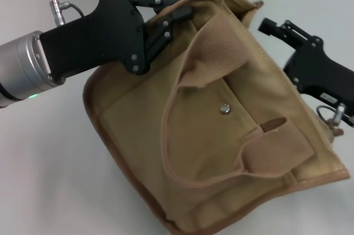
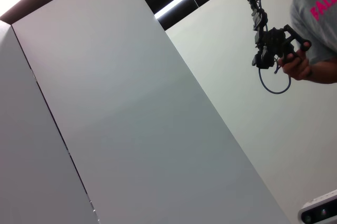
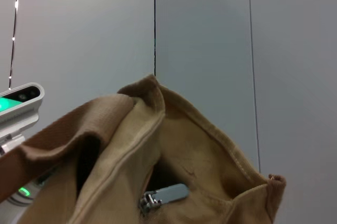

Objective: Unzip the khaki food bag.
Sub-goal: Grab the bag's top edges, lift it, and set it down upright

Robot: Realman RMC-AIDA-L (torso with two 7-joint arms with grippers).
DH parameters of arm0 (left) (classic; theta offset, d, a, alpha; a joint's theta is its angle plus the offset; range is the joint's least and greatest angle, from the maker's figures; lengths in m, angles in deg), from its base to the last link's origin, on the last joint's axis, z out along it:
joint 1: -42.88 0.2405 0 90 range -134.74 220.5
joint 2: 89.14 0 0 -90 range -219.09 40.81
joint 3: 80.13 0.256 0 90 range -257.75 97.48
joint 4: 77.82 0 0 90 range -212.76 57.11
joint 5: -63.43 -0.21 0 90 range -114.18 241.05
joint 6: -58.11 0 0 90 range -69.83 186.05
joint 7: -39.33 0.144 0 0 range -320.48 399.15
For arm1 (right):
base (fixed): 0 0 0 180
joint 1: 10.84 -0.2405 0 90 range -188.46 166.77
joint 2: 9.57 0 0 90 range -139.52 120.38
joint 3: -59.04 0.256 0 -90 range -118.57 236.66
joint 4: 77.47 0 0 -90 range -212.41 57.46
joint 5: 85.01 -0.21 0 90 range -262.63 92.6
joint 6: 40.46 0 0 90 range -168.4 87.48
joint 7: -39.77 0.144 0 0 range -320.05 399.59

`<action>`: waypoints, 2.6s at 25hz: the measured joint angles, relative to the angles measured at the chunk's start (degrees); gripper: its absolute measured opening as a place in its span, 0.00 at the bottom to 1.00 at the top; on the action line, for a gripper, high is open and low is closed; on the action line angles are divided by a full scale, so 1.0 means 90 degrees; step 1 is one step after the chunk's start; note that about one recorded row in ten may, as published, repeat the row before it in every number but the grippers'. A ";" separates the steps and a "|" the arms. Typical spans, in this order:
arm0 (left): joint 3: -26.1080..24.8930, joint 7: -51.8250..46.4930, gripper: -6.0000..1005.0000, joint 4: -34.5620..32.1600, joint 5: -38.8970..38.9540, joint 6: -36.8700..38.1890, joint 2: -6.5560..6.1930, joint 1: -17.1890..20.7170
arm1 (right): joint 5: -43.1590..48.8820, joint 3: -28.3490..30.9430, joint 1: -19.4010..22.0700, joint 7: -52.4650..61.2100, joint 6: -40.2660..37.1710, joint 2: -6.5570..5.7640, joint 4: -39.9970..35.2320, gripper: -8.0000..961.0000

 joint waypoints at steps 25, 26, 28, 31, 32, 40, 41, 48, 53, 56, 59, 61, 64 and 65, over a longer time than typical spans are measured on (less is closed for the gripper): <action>-0.0029 0.0010 0.13 -0.0013 0.0062 0.0027 -0.0009 -0.0050 | 0.0328 -0.0005 0.0709 0.0038 -0.0094 -0.0051 -0.1011 0.82; -0.0024 0.0010 0.13 -0.0016 0.0066 0.0029 -0.0003 -0.0055 | 0.0363 -0.0007 0.0828 -0.0056 -0.0373 -0.0043 -0.1085 0.82; -0.0020 0.0010 0.13 -0.0016 0.0067 0.0030 -0.0002 -0.0057 | 0.0367 -0.0007 0.0860 -0.0117 -0.0506 -0.0037 -0.1091 0.82; -0.0003 0.0010 0.13 -0.0012 0.0070 0.0030 0.0001 -0.0070 | 0.0370 -0.0078 0.0797 -0.0299 -0.0711 -0.0008 -0.1011 0.82; -0.0002 0.0010 0.13 -0.0011 0.0071 0.0030 0.0000 -0.0072 | 0.0370 -0.0078 0.0797 -0.0299 -0.0711 -0.0008 -0.1011 0.82; 0.0000 0.0010 0.13 -0.0004 0.0078 0.0038 0.0006 -0.0071 | 0.0327 -0.0400 0.0378 -0.0800 -0.0654 0.0012 -0.0617 0.81; 0.0000 0.0010 0.13 0.0006 0.0078 0.0046 0.0008 -0.0079 | 0.0309 -0.0388 0.0247 -0.0928 -0.0618 0.0016 -0.0457 0.81; -0.0001 0.0009 0.14 0.0086 0.0079 0.0050 0.0010 -0.0127 | -0.0209 -0.0438 0.0023 -0.1269 -0.0621 0.0036 -0.0066 0.80; -0.0001 0.0009 0.14 0.0088 0.0080 0.0050 0.0010 -0.0127 | -0.0374 -0.0437 -0.0104 -0.1376 -0.0632 0.0036 0.0129 0.80; -0.0001 0.0009 0.14 0.0088 0.0080 0.0050 0.0010 -0.0127 | -0.0346 -0.0484 -0.0114 -0.1525 -0.0671 0.0032 0.0189 0.80; 0.0000 0.0009 0.15 0.0088 0.0080 0.0051 0.0011 -0.0125 | -0.0312 -0.0757 -0.0065 -0.1550 -0.0697 0.0000 0.0150 0.80; 0.0000 0.0009 0.15 0.0088 0.0079 0.0051 0.0011 -0.0124 | -0.0303 -0.0884 0.0056 -0.1552 -0.0707 -0.0013 0.0020 0.79; 0.0000 0.0009 0.15 0.0088 0.0080 0.0050 0.0011 -0.0124 | -0.0233 -0.0992 0.0245 -0.1626 -0.0728 -0.0014 -0.0202 0.69; 0.0000 0.0009 0.15 0.0088 0.0080 0.0050 0.0011 -0.0124 | -0.0233 -0.0992 0.0245 -0.1626 -0.0728 -0.0014 -0.0202 0.65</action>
